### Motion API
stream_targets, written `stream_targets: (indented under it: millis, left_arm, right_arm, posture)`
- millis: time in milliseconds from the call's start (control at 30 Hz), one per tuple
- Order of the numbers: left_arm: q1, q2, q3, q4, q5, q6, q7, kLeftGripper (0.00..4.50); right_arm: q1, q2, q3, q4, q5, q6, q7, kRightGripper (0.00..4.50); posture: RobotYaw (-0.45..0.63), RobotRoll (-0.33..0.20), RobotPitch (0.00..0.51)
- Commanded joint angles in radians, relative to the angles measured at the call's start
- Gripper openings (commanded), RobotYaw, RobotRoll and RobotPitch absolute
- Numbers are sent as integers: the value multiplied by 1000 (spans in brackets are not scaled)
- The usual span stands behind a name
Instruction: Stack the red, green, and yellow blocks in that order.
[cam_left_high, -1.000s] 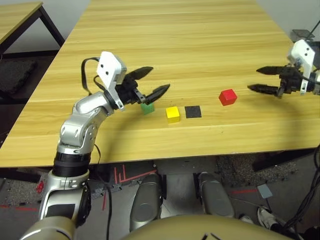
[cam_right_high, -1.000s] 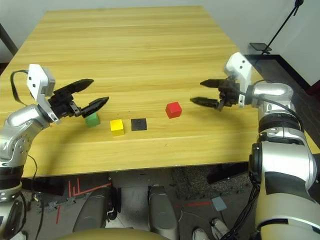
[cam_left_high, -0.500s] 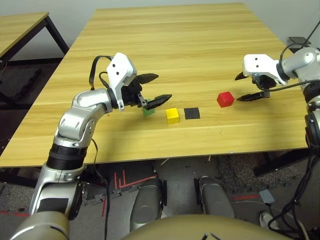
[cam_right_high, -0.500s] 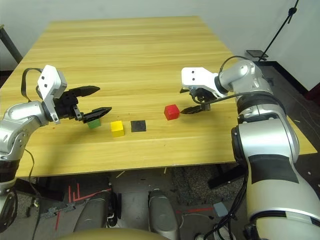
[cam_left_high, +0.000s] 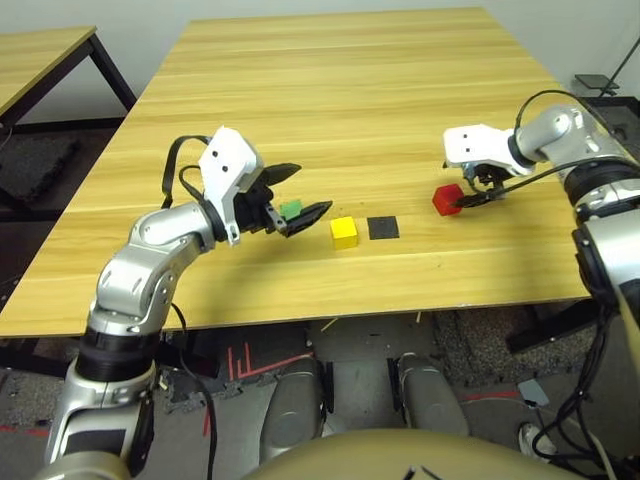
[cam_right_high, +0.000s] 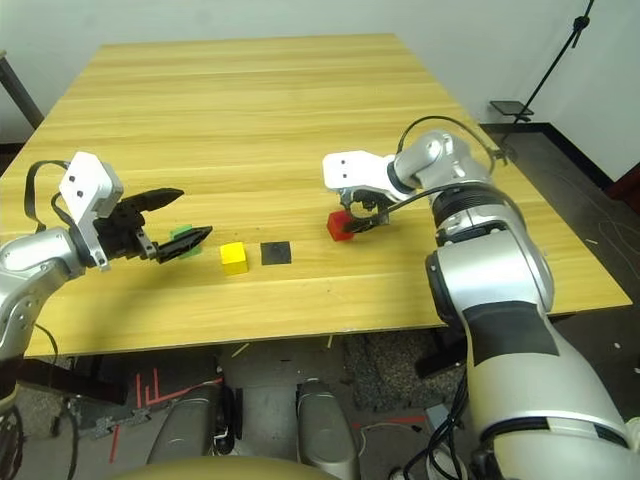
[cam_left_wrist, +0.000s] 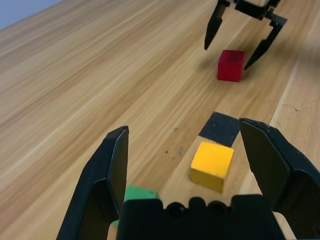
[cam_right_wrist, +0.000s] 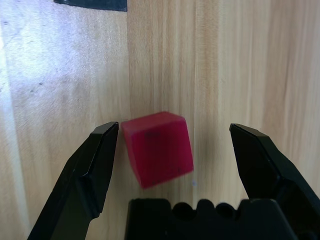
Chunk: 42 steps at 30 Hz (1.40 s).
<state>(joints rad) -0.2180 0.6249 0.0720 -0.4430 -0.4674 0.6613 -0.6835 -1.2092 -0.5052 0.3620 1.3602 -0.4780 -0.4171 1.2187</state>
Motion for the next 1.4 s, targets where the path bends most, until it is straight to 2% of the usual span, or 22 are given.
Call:
stream_targets:
  millis: [33,100,233,267,300,400,500,600,733,867,1000,1100,1400]
  left_arm:
    - [18,5,10,-40,-13,31,23,4500]
    - [17,-1,6,-52,-21,48,37,4500]
    - [-2,1,-4,-47,-26,62,42,4500]
    - [-10,2,-9,-39,-24,62,40,4500]
    - [-18,3,-14,-32,-21,62,37,4500]
    - [-45,-2,-32,-15,-17,67,35,4500]
    - [-74,-5,-59,4,-17,75,27,4500]
    - [-107,-6,-101,39,-1,69,11,4500]
    - [-146,2,-161,77,22,81,-8,4500]
    - [-175,25,-201,107,51,97,-26,4500]
    - [-200,28,-223,121,73,110,-31,4500]
    - [-203,-2,-213,115,78,100,-8,4500]
    - [-134,-8,-192,44,74,144,35,4500]
  right_arm:
    - [22,8,20,16,-35,11,-46,4217]
    - [31,11,22,17,-41,23,-69,3741]
    - [33,13,13,16,-35,35,-69,2329]
    - [30,12,9,14,-31,31,-55,2100]
    - [27,13,1,11,-22,29,-35,2048]
    - [1,43,-101,-8,105,69,140,2048]
    - [-39,81,-147,-69,190,214,314,2048]
    - [-24,105,-83,-206,214,360,393,2048]
    - [97,78,73,-591,319,649,396,2048]
    - [143,58,173,-804,270,793,396,2048]
    - [134,58,215,-817,215,805,362,2048]
    - [128,68,226,-792,194,769,327,2048]
    - [96,132,220,-683,170,700,254,2048]
  posture:
    - [515,-179,64]
    - [513,-175,67]
    - [488,-179,73]
    - [483,-180,73]
    - [476,-182,72]
    - [456,-191,67]
    - [421,-206,60]
    - [403,-217,59]
    - [401,-231,63]
    - [413,-249,75]
    - [438,-267,94]
    - [455,-278,102]
    - [487,-294,114]
